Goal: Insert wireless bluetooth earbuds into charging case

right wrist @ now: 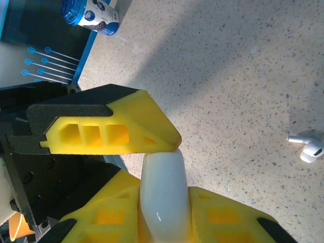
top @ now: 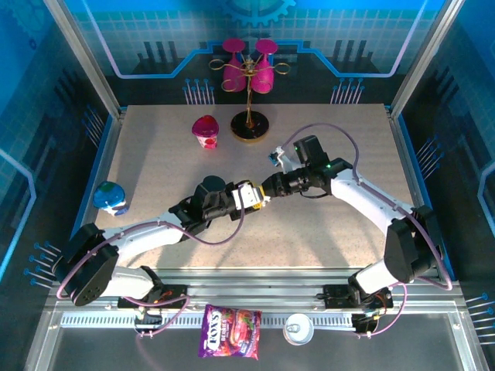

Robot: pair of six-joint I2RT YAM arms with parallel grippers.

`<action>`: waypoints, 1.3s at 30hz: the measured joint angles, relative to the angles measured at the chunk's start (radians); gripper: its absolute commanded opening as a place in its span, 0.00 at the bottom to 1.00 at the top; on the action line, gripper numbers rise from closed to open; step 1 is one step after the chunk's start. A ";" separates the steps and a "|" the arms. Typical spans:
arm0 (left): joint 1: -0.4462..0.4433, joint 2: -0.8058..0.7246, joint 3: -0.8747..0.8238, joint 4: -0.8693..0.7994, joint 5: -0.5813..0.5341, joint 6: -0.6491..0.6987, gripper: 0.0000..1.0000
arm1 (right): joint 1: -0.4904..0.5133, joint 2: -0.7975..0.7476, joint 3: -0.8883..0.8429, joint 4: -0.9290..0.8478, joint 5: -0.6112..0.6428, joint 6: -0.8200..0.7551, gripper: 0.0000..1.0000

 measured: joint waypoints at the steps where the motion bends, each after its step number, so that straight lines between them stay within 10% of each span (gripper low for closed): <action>1: 0.000 0.000 0.000 0.006 -0.002 -0.006 0.60 | 0.000 -0.005 0.000 0.002 0.001 -0.002 0.14; 6: -0.002 -0.008 0.000 0.023 -0.002 -0.089 0.90 | -0.012 -0.032 -0.001 0.030 0.019 -0.019 0.12; 13: 0.008 -0.042 -0.017 0.079 0.033 -0.269 0.99 | -0.081 -0.086 -0.037 0.095 0.027 -0.026 0.11; 26: 0.134 -0.055 -0.091 0.383 0.315 -0.725 0.98 | -0.174 -0.278 -0.145 0.309 -0.085 -0.101 0.08; 39: 0.137 0.034 -0.089 0.681 0.590 -0.991 0.65 | -0.169 -0.315 -0.217 0.544 -0.357 -0.152 0.07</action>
